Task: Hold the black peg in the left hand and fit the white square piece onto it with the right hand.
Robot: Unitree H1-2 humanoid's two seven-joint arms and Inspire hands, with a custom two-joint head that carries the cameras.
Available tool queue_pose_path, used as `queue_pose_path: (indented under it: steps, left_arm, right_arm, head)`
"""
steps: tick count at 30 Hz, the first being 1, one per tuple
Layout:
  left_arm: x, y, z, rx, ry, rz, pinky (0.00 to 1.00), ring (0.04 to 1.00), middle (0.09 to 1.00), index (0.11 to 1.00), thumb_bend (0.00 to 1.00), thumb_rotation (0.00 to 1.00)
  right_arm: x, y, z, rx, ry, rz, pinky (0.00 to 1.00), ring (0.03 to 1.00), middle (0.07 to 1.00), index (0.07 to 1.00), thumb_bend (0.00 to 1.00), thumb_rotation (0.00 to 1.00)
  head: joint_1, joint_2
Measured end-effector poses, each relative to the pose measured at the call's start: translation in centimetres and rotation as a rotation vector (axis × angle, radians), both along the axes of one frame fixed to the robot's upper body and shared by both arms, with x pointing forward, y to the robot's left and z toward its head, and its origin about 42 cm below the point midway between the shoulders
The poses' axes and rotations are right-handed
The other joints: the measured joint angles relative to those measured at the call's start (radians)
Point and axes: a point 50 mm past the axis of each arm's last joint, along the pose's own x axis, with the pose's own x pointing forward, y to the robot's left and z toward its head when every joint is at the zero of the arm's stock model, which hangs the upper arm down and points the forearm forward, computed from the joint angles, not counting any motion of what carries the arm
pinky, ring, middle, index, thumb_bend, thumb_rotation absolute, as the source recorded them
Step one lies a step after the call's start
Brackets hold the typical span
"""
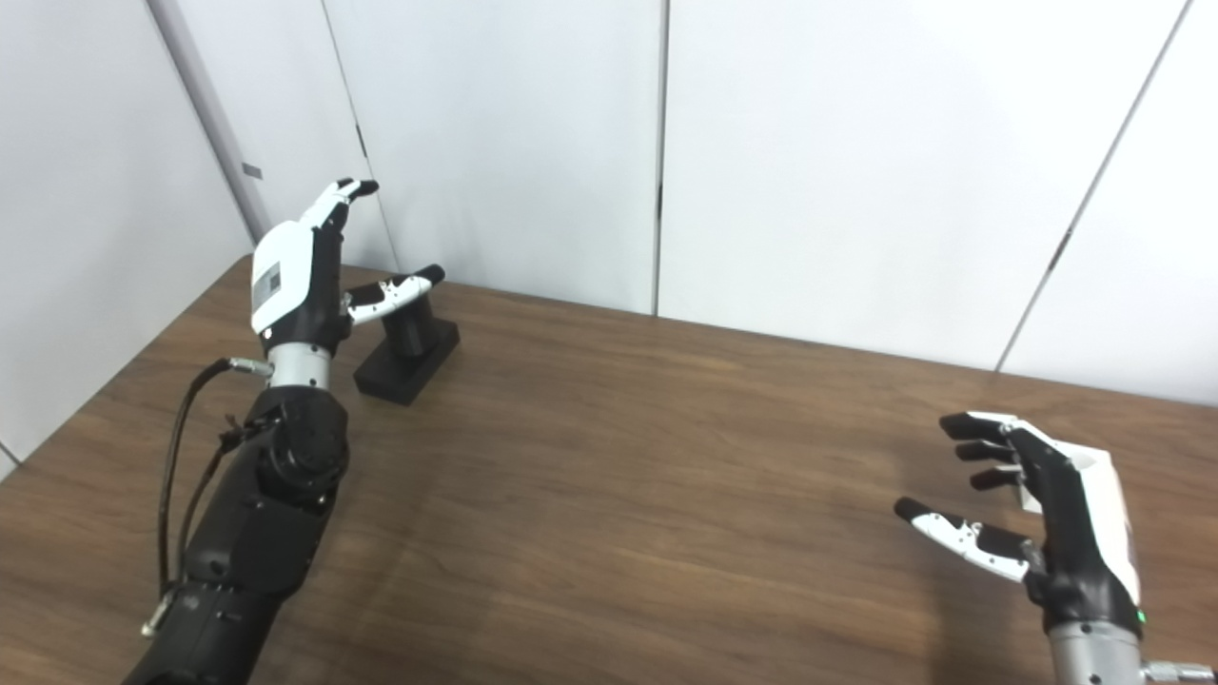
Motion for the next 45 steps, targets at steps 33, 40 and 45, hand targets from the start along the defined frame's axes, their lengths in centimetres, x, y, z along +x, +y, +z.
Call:
queue_pose_path:
  steps: [33, 40, 45]
  left_arm:
    - [0.4, 0.6, -6.4, 0.089, 0.466, 0.168, 0.85, 0.98, 1.0, 0.88, 1.0, 0.62]
    - [0.7, 1.0, -7.1, 0.1, 0.508, 0.19, 0.85, 0.985, 1.0, 0.89, 1.0, 0.61]
    - [1.1, 1.1, -7.3, 0.101, 0.514, 0.199, 0.85, 0.983, 1.0, 0.885, 1.0, 0.61]
  right_arm:
    - [-0.1, 0.0, 0.1, 0.009, 0.013, 0.027, 0.52, 0.635, 0.664, 0.639, 0.55, 0.0]
    - [-0.4, 0.1, 0.5, 0.007, 0.003, 0.037, 0.53, 0.637, 0.66, 0.566, 0.52, 0.05]
    - [-0.4, 0.1, 0.6, 0.002, 0.007, 0.034, 0.51, 0.629, 0.653, 0.493, 0.5, 0.11]
  head:
    - [0.003, 0.014]
    - [0.0, 0.023]
    - [-0.002, 0.026]
